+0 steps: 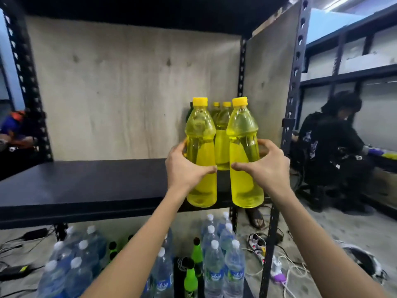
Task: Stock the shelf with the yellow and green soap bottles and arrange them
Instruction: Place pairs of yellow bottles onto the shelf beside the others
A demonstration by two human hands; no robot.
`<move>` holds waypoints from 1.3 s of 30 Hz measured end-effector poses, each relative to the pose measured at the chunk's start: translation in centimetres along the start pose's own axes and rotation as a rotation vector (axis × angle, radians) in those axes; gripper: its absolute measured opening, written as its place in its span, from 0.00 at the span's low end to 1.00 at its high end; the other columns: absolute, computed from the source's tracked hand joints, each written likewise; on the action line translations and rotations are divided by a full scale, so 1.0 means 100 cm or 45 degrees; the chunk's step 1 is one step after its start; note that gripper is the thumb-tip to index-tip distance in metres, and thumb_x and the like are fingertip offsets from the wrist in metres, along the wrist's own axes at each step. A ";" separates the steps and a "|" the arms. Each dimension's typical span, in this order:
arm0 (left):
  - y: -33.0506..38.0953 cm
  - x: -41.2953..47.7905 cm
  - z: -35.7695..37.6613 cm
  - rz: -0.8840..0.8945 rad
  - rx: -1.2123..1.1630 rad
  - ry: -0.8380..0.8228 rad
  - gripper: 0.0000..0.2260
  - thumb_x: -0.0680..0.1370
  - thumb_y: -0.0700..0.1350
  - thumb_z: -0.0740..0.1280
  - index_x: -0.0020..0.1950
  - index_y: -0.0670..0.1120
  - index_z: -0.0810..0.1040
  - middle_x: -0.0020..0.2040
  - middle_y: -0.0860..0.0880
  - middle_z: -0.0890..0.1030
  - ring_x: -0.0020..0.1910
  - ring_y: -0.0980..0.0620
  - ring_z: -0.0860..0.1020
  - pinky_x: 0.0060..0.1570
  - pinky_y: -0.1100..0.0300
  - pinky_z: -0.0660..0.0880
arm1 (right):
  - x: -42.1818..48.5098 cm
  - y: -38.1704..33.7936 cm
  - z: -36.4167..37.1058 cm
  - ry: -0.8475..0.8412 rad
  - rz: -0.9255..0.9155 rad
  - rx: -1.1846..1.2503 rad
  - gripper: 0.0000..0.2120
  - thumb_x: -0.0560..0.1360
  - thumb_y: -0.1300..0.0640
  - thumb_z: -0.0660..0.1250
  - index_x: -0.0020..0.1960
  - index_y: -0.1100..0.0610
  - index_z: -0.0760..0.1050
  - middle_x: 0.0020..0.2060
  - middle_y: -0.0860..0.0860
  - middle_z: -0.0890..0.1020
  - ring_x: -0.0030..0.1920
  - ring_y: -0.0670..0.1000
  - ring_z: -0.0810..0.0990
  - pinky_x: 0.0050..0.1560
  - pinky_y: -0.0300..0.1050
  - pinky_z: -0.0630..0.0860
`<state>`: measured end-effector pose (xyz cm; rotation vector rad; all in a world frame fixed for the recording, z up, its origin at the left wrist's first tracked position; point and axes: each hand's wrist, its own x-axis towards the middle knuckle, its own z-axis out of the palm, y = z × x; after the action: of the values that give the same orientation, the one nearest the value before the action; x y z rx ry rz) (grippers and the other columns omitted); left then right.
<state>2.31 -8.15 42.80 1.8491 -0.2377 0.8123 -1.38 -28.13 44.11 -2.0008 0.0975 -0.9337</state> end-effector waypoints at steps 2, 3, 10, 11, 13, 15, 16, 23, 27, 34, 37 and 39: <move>0.001 0.027 0.022 -0.022 0.006 0.013 0.51 0.54 0.56 0.85 0.74 0.49 0.70 0.67 0.49 0.77 0.67 0.50 0.74 0.65 0.49 0.75 | 0.025 -0.003 0.010 0.033 -0.011 -0.017 0.43 0.52 0.40 0.84 0.65 0.48 0.76 0.54 0.49 0.84 0.56 0.51 0.81 0.58 0.53 0.79; 0.000 0.039 0.033 -0.030 0.020 0.020 0.52 0.54 0.56 0.85 0.75 0.48 0.69 0.68 0.48 0.77 0.68 0.48 0.73 0.66 0.48 0.74 | 0.036 -0.003 0.017 0.047 -0.013 -0.025 0.43 0.53 0.40 0.84 0.65 0.49 0.76 0.55 0.49 0.84 0.56 0.52 0.82 0.58 0.53 0.80; -0.032 0.103 0.086 -0.118 0.100 0.055 0.51 0.58 0.54 0.85 0.76 0.46 0.66 0.70 0.45 0.73 0.70 0.44 0.71 0.67 0.48 0.72 | 0.090 0.017 0.070 0.171 0.067 0.000 0.42 0.56 0.45 0.84 0.67 0.52 0.74 0.55 0.52 0.83 0.57 0.57 0.81 0.58 0.53 0.78; -0.039 0.109 0.090 -0.116 0.102 0.070 0.50 0.58 0.53 0.85 0.76 0.46 0.66 0.70 0.45 0.73 0.70 0.44 0.71 0.67 0.48 0.72 | 0.097 0.021 0.075 0.178 0.081 -0.001 0.42 0.56 0.45 0.84 0.67 0.52 0.74 0.55 0.52 0.83 0.57 0.57 0.81 0.58 0.53 0.78; -0.052 0.120 0.097 -0.110 0.116 0.095 0.50 0.58 0.53 0.85 0.75 0.46 0.67 0.68 0.45 0.73 0.69 0.44 0.72 0.67 0.47 0.73 | 0.108 0.029 0.085 0.191 0.113 -0.010 0.43 0.56 0.45 0.84 0.67 0.53 0.74 0.54 0.53 0.84 0.56 0.58 0.82 0.57 0.54 0.78; -0.063 0.129 0.104 -0.123 0.122 0.121 0.49 0.58 0.53 0.85 0.74 0.47 0.67 0.67 0.45 0.73 0.68 0.44 0.72 0.66 0.48 0.73 | 0.118 0.038 0.093 0.187 0.147 -0.016 0.43 0.56 0.46 0.84 0.67 0.53 0.73 0.54 0.54 0.83 0.56 0.59 0.82 0.57 0.54 0.79; -0.068 0.133 0.107 -0.133 0.123 0.130 0.49 0.58 0.53 0.85 0.74 0.47 0.67 0.66 0.46 0.74 0.68 0.44 0.73 0.66 0.48 0.73 | 0.122 0.042 0.096 0.187 0.164 -0.020 0.43 0.57 0.46 0.84 0.67 0.53 0.73 0.54 0.55 0.83 0.57 0.60 0.81 0.57 0.55 0.79; -0.090 0.153 0.130 -0.107 0.152 0.083 0.51 0.58 0.54 0.84 0.76 0.46 0.65 0.70 0.46 0.72 0.70 0.44 0.71 0.69 0.48 0.71 | 0.146 0.067 0.111 0.209 0.235 0.005 0.41 0.59 0.49 0.84 0.67 0.58 0.73 0.57 0.58 0.82 0.59 0.61 0.80 0.55 0.54 0.79; -0.096 0.158 0.140 -0.072 0.144 0.024 0.50 0.60 0.53 0.84 0.77 0.47 0.64 0.74 0.46 0.69 0.73 0.44 0.68 0.71 0.48 0.68 | 0.154 0.076 0.111 0.150 0.231 -0.008 0.45 0.60 0.49 0.83 0.72 0.59 0.68 0.61 0.58 0.80 0.64 0.61 0.77 0.61 0.55 0.77; -0.097 0.152 0.134 -0.078 0.150 -0.127 0.54 0.64 0.54 0.82 0.81 0.48 0.52 0.80 0.46 0.58 0.78 0.45 0.58 0.75 0.49 0.61 | 0.141 0.080 0.108 0.103 0.196 -0.006 0.46 0.65 0.46 0.80 0.76 0.53 0.63 0.68 0.56 0.75 0.69 0.60 0.72 0.66 0.57 0.72; -0.087 0.146 0.129 -0.155 0.210 -0.209 0.55 0.65 0.49 0.82 0.81 0.47 0.50 0.79 0.44 0.59 0.78 0.43 0.59 0.75 0.48 0.63 | 0.133 0.073 0.102 0.048 0.244 -0.055 0.46 0.65 0.45 0.80 0.75 0.55 0.63 0.67 0.57 0.75 0.68 0.61 0.73 0.64 0.57 0.73; -0.080 0.139 0.121 -0.222 0.251 -0.267 0.53 0.66 0.45 0.82 0.81 0.47 0.52 0.76 0.43 0.61 0.76 0.41 0.62 0.72 0.48 0.67 | 0.123 0.065 0.096 0.029 0.251 -0.106 0.45 0.65 0.45 0.80 0.74 0.57 0.65 0.65 0.58 0.77 0.66 0.62 0.75 0.62 0.57 0.76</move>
<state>21.86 -12.55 43.01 2.1098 -0.1290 0.5371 15.39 -30.30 43.30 -2.0147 0.3456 -0.8372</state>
